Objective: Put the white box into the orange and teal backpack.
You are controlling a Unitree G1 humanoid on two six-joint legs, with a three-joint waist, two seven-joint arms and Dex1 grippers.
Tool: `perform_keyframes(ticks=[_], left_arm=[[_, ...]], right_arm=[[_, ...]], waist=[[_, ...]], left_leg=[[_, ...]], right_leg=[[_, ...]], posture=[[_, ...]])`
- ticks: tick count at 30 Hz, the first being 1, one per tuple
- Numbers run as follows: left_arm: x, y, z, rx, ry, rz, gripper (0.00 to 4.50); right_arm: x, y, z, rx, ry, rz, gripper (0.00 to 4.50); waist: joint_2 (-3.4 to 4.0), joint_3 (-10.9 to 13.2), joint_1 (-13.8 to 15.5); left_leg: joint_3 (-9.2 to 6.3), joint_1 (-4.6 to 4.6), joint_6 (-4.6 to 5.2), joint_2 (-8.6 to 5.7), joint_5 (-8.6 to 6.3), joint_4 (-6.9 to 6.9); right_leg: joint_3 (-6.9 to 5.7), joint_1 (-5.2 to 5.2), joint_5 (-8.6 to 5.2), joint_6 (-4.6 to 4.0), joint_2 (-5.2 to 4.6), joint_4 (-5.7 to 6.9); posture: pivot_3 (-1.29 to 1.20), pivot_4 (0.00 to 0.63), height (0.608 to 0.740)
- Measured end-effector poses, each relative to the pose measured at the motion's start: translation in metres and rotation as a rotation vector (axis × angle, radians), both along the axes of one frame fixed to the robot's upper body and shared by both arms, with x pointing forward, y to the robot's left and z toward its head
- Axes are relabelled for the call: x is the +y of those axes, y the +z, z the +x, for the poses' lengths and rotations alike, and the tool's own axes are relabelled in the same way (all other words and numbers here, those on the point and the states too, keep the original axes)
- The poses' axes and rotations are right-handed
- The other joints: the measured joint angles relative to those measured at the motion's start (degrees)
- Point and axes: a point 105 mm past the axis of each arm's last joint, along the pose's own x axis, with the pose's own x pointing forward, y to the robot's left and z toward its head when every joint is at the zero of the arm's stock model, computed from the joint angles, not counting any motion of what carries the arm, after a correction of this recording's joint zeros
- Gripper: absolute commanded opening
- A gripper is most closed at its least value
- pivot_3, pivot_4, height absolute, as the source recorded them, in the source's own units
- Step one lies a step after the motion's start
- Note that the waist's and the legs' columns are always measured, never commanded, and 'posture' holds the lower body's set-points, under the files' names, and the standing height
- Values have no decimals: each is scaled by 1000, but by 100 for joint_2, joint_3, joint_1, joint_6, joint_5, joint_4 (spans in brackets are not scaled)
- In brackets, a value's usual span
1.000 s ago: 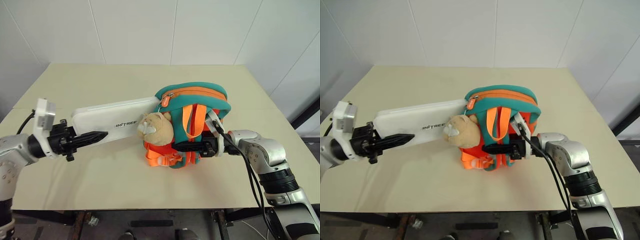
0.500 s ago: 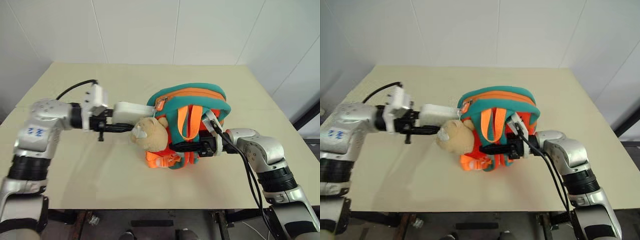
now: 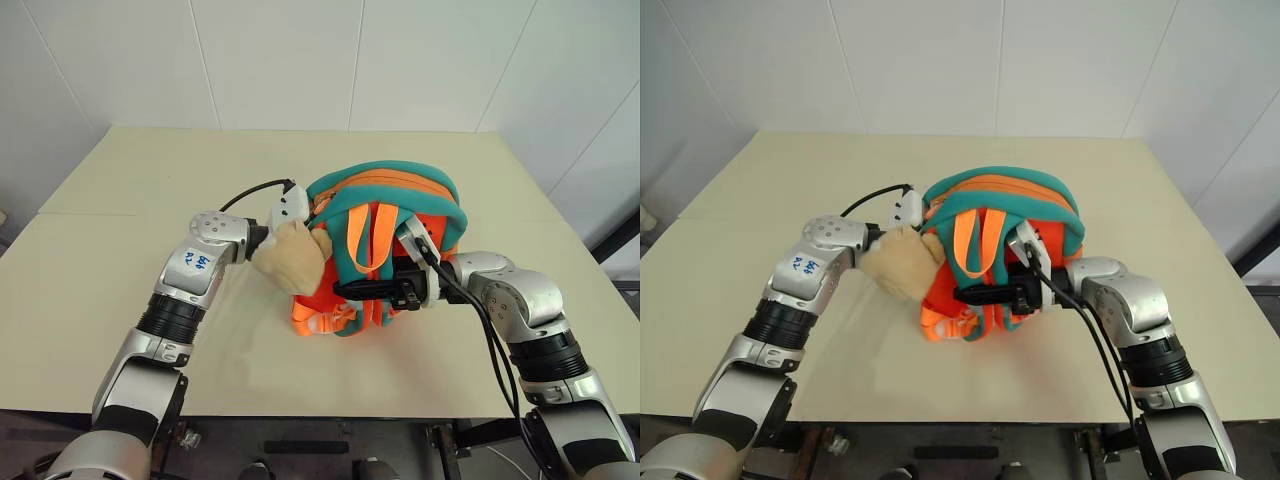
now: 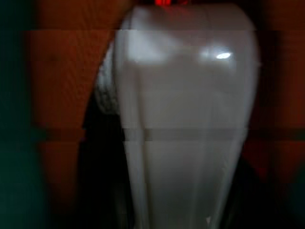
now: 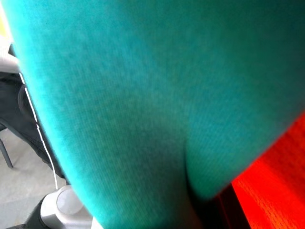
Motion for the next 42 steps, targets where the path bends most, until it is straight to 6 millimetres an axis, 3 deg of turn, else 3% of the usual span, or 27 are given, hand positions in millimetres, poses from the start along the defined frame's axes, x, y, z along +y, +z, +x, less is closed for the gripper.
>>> perform_keyframes(ticks=[7, 16, 22, 26, 28, 34, 38, 42], left_arm=[[16, 11, -1, -3, 10, -73, 4444], [90, 35, -22, -24, -17, 10, 4478], [113, 21, -33, 77, -11, 33, 4478], [121, 25, -49, 66, -6, -9, 4478], [119, 27, -56, 54, -10, -32, 4478], [90, 41, -65, -22, -52, -168, 4478], [71, 38, -72, 2, -100, -208, 4478], [66, 37, -73, 14, -106, -231, 3627]], right_arm=[[1, -2, -2, -9, -9, -3, 0], [0, -2, 0, -24, -23, 0, 0], [-1, -4, 4, -28, -40, 0, 0], [-3, -5, 5, -24, -50, -2, 0], [-5, -7, 5, -19, -59, -1, 0], [-6, -8, 6, -15, -65, -4, 0], [-6, -8, 8, -14, -72, -7, 0], [-7, -9, 10, -12, -79, -12, 0]], waist=[[1, 1, -86], [3, 1, -107], [2, 1, -85], [3, 1, -102], [2, 2, -89], [1, 2, -65], [1, 2, -92], [1, 2, -95]], left_leg=[[-1, 3, -1, 2, 0, -5], [0, 6, -3, 2, 2, -6], [-1, 5, -2, 3, 1, -5], [-1, 6, -2, 5, 1, -9], [-2, 6, -2, 5, 1, -8], [-3, 7, 1, 3, 0, 24], [-3, 8, 2, 3, -1, 31], [-3, 10, 2, 4, -1, 32]], right_leg=[[0, -4, 0, 0, 1, 6], [0, -4, -1, 0, 2, 11], [-1, -3, -1, -1, 2, 13], [0, -5, -3, -4, 2, 14], [-1, -5, -3, -5, 2, 16], [-1, 6, -1, -1, 2, 26], [1, 6, 0, 0, 3, 33], [1, 5, 0, 0, 4, 36]], posture=[[0, 150, 740], [0, 150, 740], [0, 150, 740], [0, 150, 740], [0, 150, 740], [0, 150, 740], [0, 150, 740], [0, 150, 740]])
